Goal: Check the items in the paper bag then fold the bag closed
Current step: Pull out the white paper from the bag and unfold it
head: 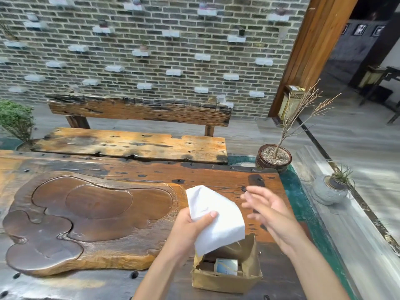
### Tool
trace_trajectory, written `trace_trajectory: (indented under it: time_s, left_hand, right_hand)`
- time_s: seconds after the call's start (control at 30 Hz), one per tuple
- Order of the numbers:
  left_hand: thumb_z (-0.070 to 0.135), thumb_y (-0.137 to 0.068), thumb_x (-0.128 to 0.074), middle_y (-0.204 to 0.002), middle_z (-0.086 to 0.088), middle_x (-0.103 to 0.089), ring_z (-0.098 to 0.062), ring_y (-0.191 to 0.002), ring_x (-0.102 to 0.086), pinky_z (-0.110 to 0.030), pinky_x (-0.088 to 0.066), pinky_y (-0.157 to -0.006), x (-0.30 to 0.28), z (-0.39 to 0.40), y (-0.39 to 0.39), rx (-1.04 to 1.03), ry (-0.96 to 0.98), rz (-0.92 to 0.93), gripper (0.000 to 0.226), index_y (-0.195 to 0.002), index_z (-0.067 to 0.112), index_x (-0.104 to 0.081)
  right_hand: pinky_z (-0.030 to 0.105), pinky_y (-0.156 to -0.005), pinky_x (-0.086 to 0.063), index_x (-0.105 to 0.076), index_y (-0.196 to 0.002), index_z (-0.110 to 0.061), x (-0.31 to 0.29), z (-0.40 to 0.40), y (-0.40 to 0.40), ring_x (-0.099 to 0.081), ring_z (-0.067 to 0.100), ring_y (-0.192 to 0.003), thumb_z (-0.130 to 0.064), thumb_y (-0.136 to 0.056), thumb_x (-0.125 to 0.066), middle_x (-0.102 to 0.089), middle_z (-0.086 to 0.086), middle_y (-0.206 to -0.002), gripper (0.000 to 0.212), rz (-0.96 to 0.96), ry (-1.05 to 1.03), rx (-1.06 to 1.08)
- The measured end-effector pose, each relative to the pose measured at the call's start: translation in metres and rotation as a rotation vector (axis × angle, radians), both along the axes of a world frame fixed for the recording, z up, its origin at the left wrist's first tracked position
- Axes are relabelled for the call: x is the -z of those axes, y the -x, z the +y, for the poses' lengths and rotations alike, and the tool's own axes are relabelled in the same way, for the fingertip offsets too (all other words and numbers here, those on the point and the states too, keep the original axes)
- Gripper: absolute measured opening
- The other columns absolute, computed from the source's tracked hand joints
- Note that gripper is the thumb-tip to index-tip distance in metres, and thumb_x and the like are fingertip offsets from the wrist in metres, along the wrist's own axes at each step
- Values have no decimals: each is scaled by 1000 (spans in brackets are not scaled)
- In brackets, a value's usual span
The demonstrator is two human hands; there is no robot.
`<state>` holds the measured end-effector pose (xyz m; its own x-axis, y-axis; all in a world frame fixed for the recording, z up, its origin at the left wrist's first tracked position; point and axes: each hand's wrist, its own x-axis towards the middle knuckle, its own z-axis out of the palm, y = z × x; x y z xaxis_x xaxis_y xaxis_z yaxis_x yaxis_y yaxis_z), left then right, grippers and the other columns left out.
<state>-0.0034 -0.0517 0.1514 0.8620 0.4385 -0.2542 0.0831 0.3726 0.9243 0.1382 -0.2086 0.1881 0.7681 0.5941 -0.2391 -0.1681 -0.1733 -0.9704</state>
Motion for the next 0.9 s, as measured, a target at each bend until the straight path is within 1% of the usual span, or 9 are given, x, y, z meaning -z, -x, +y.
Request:
trace_trajectory:
  time_s: [0.1,0.17,0.23,0.3,0.47,0.53,0.63,0.77,0.9]
  left_hand:
    - [8,-72,-78,-105,-20,-76,-29,-90,-72,-37,-60,-74,-5,5,3,45,35,-37,38,-107,-3,-69]
    - [5,-70,-79,-108,-23,-74,-36,-95,-72,-44,-59,-81,-7,7,3,68,34,-40,41,-109,-4,-68]
    - [5,-71,-79,-109,-24,-74,-41,-100,-70,-50,-57,-88,-11,7,4,88,18,-47,42,-110,-4,-67]
    - [7,-71,-79,-107,-24,-74,-39,-97,-72,-49,-58,-85,-13,7,6,93,0,-61,40,-108,-3,-68]
    - [8,-71,-78,-106,-19,-76,-33,-95,-73,-46,-59,-83,-16,16,10,42,-61,-48,39,-108,0,-67]
    - [4,-75,-79,-105,-16,-77,-30,-94,-73,-43,-60,-79,-17,22,12,25,-100,-31,37,-110,1,-66]
    - [-5,-83,-69,-104,-15,-77,-24,-89,-74,-30,-61,-67,-21,30,15,22,-112,-51,28,-111,2,-68]
    - [-11,-85,-64,-107,-16,-76,-18,-88,-74,-22,-58,-67,-26,36,15,10,-106,-104,29,-113,-3,-67]
    - [-4,-88,-63,-108,-18,-76,-18,-88,-73,-22,-57,-68,-29,37,10,20,-138,-143,23,-111,-3,-68]
  right_hand:
    - [49,-93,-56,-69,-117,-13,14,-4,13,-71,23,-98,-52,-67,-76,-76,9,-110,63,267,67,-157]
    - [51,-94,-54,-74,-110,-9,17,-1,22,-69,23,-95,-52,-67,-81,-76,12,-107,61,310,76,-229]
    - [44,-87,-53,-73,-110,-6,16,6,28,-68,24,-96,-48,-69,-84,-75,17,-111,60,275,24,-245]
    - [37,-82,-52,-73,-110,-5,13,14,32,-70,27,-96,-36,-73,-82,-74,20,-111,49,230,-30,-220]
    - [40,-81,-59,-71,-112,-8,9,26,39,-74,30,-98,-10,-80,-79,-78,12,-104,33,99,-50,-121]
    - [33,-76,-60,-71,-113,-11,8,28,40,-75,27,-97,-9,-81,-77,-79,8,-104,32,60,-42,-110]
    - [33,-77,-59,-71,-114,-12,7,30,38,-74,24,-99,-16,-77,-82,-79,6,-105,39,47,-63,-98]
    - [35,-83,-58,-71,-115,-13,4,33,36,-73,23,-103,-18,-78,-82,-78,5,-108,39,60,-96,-110]
    - [39,-84,-59,-71,-115,-12,3,38,37,-73,27,-103,-13,-80,-80,-77,9,-110,36,78,-122,-145]
